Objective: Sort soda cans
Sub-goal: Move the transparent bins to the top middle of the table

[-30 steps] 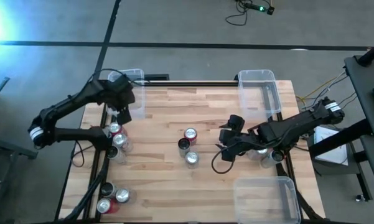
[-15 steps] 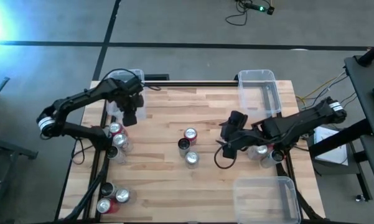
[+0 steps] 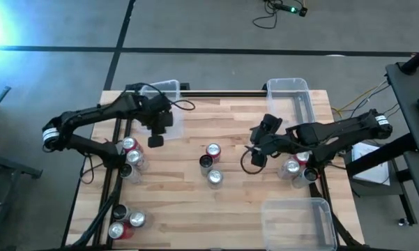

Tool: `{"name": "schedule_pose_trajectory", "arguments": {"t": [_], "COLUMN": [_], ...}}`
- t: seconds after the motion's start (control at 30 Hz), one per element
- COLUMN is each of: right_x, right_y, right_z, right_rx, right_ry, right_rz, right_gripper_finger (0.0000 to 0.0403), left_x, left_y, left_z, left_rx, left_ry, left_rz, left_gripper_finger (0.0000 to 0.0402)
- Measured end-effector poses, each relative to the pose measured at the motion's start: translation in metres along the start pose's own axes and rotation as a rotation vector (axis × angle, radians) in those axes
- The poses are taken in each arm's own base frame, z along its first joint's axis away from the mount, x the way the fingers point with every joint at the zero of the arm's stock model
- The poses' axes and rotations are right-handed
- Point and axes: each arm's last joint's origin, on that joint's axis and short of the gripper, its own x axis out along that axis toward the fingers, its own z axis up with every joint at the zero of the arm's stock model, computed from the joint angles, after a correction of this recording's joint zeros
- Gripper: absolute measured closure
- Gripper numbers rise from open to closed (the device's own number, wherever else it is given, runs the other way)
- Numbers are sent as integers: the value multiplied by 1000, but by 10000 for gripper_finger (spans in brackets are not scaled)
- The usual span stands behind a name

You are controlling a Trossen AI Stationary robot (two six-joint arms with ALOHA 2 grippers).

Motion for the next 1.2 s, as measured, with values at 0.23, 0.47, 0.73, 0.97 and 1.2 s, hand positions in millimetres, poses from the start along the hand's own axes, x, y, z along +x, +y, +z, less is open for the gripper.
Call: {"name": "schedule_pose_trajectory", "arguments": {"t": [0.23, 0.47, 0.73, 0.97, 1.2], "right_x": [-2, -10, -2, 9, 26], "right_y": [-19, -65, -96, -117, -119], "right_z": [0, -15, -32, -49, -71], "right_rx": [-35, -46, -73, -31, -17], "right_ry": [100, 414, 600, 697, 762], "right_rz": [-53, -133, -113, -53, 25], "right_gripper_finger": [58, 68, 63, 76, 100], "left_x": [19, 36, 53, 55, 65], "left_y": [-7, -3, -1, 2, 0], "left_z": [30, 58, 65, 59, 47], "left_rx": [34, 59, 4, -79, -108], "left_ry": [-23, -6, 47, 63, 65], "left_rz": [-41, -78, -123, -111, -107], "left_gripper_finger": [389, 370, 315, 276, 316]}}
